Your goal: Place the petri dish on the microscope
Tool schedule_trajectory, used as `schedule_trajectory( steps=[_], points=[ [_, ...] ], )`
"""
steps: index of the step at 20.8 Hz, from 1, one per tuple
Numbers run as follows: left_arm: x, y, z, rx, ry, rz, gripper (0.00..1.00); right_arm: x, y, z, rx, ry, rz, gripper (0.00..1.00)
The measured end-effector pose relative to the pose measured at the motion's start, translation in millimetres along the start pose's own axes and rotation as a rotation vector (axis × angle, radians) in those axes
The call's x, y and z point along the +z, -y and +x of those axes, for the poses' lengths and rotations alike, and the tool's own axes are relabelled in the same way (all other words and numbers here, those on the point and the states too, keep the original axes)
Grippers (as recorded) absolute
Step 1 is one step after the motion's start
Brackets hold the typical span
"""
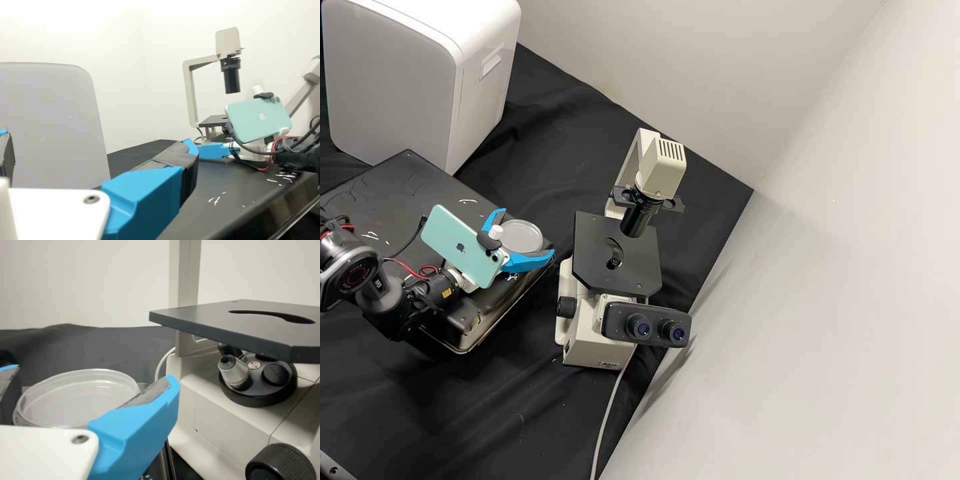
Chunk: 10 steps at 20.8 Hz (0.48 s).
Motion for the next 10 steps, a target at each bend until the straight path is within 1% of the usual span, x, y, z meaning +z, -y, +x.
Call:
schedule_trajectory(
  steps=[3,4,7,8,10],
  points=[
    [-0.1,0.0,0.0,0.001,-0.006,-0.006,1.00,0.0,0.0,0.0,0.000,0.000,0.016,0.00],
    [-0.1,0.0,0.0,0.001,-0.006,-0.006,1.00,0.8,-0.9,0.0,0.003,0.003,0.021,0.00],
    [0.5,0.1,0.0,0.000,-0.002,-0.007,1.00,1.1,-4.7,-0.2,0.008,-0.004,0.045,0.00],
    [0.5,0.1,0.0,0.000,-0.002,-0.007,1.00,0.4,-6.0,-0.4,0.008,-0.010,0.053,0.00],
    [0.5,0.1,0.0,0.000,-0.002,-0.007,1.00,0.2,-6.0,-0.5,0.002,-0.009,0.066,0.00]
  ],
)
